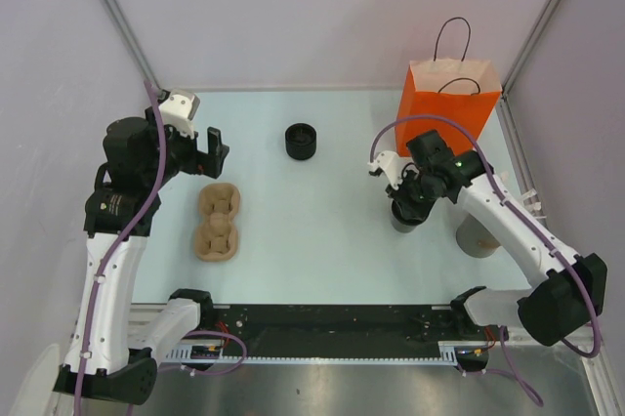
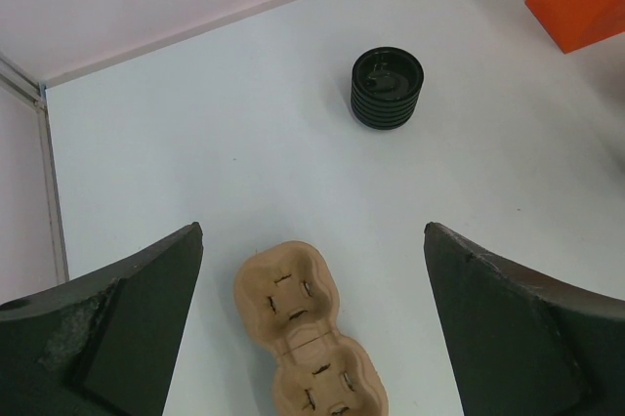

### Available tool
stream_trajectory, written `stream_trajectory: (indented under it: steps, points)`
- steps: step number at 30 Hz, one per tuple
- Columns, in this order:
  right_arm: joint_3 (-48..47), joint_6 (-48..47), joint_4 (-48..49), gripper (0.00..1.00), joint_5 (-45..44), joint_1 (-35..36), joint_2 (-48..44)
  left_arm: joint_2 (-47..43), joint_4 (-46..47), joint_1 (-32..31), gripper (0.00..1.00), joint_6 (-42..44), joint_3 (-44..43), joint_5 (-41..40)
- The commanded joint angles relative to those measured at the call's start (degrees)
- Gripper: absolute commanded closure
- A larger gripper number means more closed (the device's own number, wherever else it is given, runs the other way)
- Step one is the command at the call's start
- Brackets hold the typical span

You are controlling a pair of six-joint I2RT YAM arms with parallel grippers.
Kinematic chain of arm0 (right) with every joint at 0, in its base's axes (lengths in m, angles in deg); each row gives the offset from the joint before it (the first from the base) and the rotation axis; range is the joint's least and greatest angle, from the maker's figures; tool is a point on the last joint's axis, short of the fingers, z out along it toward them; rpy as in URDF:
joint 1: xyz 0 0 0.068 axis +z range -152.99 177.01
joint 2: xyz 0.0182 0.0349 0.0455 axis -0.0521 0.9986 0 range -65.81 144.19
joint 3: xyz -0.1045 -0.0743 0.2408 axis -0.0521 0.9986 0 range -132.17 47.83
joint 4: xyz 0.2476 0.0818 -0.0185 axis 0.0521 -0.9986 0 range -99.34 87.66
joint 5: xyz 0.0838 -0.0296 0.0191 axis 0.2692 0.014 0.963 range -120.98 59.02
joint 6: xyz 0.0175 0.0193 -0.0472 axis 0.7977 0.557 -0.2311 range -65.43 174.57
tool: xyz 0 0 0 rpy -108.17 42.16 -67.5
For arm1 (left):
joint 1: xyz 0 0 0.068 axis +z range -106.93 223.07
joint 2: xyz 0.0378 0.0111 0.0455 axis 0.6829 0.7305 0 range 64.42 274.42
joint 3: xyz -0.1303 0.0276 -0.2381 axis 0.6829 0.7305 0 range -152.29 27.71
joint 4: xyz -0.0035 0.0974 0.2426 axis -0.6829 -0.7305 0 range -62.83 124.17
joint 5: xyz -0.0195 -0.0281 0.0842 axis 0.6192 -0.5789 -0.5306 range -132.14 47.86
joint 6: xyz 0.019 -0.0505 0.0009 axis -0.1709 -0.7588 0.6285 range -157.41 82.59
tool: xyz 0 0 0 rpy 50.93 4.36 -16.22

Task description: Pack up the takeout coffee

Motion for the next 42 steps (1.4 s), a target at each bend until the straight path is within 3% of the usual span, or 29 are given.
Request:
stream_trajectory:
  steps: [1,14,30,33,42]
  points:
    - [1.75,-2.55,0.26,1.00,2.96,-2.98,-2.63,-0.96,0.08,0.49,0.00,-1.11,-0.06,1.13]
    - [5.62,-4.84,1.14,1.00,4.98,-7.29,-1.49,-1.49,0.17,0.58,0.00,-1.11,0.47,1.22]
    - [7.38,-5.45,2.02,0.98,5.33,-7.82,0.45,-1.58,0.25,0.66,0.00,-1.02,0.82,1.40]
    - [7.38,-5.45,2.20,0.94,5.33,-7.90,0.27,-1.66,0.25,0.75,0.00,-1.02,0.91,1.40]
    - [7.29,-5.72,1.85,0.68,4.01,-6.59,-2.01,-1.67,0.25,1.19,0.00,-1.11,1.00,1.75]
